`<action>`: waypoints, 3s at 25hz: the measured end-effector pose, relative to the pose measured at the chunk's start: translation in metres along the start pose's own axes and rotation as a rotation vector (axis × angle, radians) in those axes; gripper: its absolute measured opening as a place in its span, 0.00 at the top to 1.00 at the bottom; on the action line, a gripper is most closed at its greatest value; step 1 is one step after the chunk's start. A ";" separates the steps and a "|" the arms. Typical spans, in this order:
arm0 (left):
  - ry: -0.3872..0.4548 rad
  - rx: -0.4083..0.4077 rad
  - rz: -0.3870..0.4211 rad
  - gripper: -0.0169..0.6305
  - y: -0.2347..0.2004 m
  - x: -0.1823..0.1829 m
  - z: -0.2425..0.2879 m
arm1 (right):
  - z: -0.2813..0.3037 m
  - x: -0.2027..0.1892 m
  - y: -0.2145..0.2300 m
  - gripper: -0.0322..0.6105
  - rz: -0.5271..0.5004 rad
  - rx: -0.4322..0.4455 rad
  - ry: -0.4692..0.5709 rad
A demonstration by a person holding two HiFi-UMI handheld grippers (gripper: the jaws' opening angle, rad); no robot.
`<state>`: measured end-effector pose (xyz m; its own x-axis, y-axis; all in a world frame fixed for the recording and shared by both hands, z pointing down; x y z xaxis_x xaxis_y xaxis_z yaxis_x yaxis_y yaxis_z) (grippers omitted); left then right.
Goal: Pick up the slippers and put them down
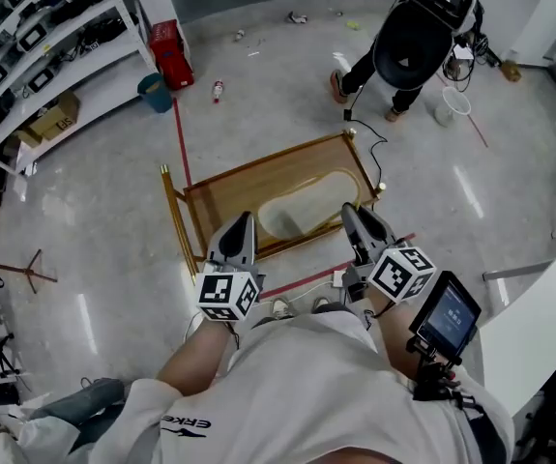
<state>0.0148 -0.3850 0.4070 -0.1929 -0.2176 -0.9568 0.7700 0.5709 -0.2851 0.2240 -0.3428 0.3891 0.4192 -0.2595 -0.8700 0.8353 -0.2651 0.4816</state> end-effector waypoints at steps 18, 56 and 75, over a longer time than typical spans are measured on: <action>0.019 0.049 0.024 0.97 0.041 -0.004 0.002 | -0.025 0.010 0.014 0.86 0.006 0.071 -0.014; 0.018 0.344 -0.041 0.97 0.051 -0.039 -0.041 | -0.001 -0.014 0.039 0.86 0.061 0.244 -0.210; 0.043 0.532 -0.099 0.97 -0.088 -0.027 -0.123 | 0.129 -0.109 -0.037 0.86 0.029 0.273 -0.402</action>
<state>-0.1225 -0.3322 0.4504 -0.2961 -0.2108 -0.9316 0.9463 0.0676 -0.3161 0.1018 -0.4243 0.4792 0.2258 -0.5940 -0.7721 0.6791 -0.4722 0.5620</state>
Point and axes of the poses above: the fingertips, and each gripper's own axes: z forward along the fingers, y to its right, x out of its top, the point moved 2 cm from there along -z, backward along the fingers, and after that the axes turned 5 degrees about -z, right-handed, at the moved point
